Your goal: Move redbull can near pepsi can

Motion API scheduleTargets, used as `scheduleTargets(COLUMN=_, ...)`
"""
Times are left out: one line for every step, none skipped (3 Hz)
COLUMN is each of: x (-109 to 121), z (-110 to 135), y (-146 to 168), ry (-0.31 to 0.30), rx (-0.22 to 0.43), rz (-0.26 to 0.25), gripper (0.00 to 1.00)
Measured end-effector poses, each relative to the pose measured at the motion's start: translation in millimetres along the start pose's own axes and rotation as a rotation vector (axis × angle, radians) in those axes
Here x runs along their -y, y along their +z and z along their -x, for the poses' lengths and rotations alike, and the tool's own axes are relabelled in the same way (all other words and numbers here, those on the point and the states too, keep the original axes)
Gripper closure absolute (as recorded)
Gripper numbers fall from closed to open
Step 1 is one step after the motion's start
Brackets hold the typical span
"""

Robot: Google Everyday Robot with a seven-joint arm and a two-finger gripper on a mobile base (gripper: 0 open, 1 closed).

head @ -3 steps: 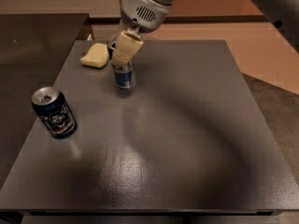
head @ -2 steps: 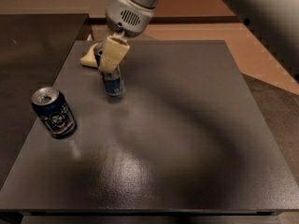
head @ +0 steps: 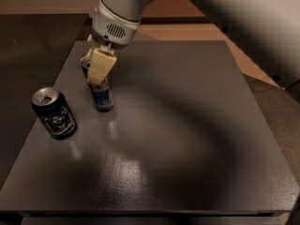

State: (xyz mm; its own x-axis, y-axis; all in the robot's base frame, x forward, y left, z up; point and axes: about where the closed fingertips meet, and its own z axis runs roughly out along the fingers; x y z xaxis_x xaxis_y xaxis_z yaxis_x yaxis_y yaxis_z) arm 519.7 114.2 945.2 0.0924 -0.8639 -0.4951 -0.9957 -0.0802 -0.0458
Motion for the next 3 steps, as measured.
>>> scheduleTargets(x=-1.7, z=-0.8, y=10.0, ry=0.009, rx=-0.004, rz=0.023, gripper=0.83)
scheduleTargets(x=-4.1, z=-2.9, y=15.2, ry=0.023, rx=0.008, rz=0.037, gripper=0.59)
scheduleTargets(x=-3.6, z=-7.0, y=15.5, ry=0.052, rx=0.033, rz=0.022, gripper=0.36)
